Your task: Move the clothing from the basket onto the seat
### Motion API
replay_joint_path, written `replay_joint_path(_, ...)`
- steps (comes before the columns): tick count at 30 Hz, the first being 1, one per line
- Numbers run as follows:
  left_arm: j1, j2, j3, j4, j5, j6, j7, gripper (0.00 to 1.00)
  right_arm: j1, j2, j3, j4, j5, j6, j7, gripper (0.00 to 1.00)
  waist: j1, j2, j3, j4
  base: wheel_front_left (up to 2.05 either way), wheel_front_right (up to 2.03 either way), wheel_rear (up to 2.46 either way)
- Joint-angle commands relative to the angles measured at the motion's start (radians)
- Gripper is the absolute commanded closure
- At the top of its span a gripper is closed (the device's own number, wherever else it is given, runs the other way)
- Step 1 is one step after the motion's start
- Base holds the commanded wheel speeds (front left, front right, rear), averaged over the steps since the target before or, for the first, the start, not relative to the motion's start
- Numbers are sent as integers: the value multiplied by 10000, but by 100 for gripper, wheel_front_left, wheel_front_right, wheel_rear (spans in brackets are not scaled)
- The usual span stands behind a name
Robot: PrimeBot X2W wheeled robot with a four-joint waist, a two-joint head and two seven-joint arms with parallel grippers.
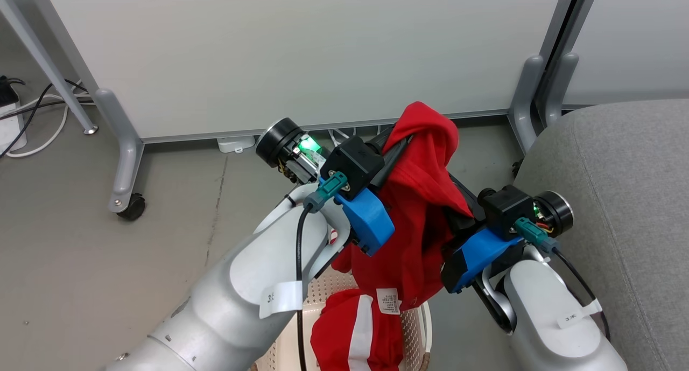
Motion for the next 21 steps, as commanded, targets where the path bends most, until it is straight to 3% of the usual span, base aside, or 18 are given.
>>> replay_joint_path(1,-105,-11,-4,35,-28,41,-50,0,43,25,-64,-74,96,1,-6,100,-1,0,10,7,0,0,0)
replay_joint_path(14,66,-2,-51,47,-34,82,-49,0,127,41,-706,-350,248,3,-8,100,-1,0,150,-13,0,0,0)
replay_joint_path(21,138,75,-73,1,-22,94,-49,0,218,45,-1173,-564,204,3,-8,100,-1,0,371,-375,0,0,0)
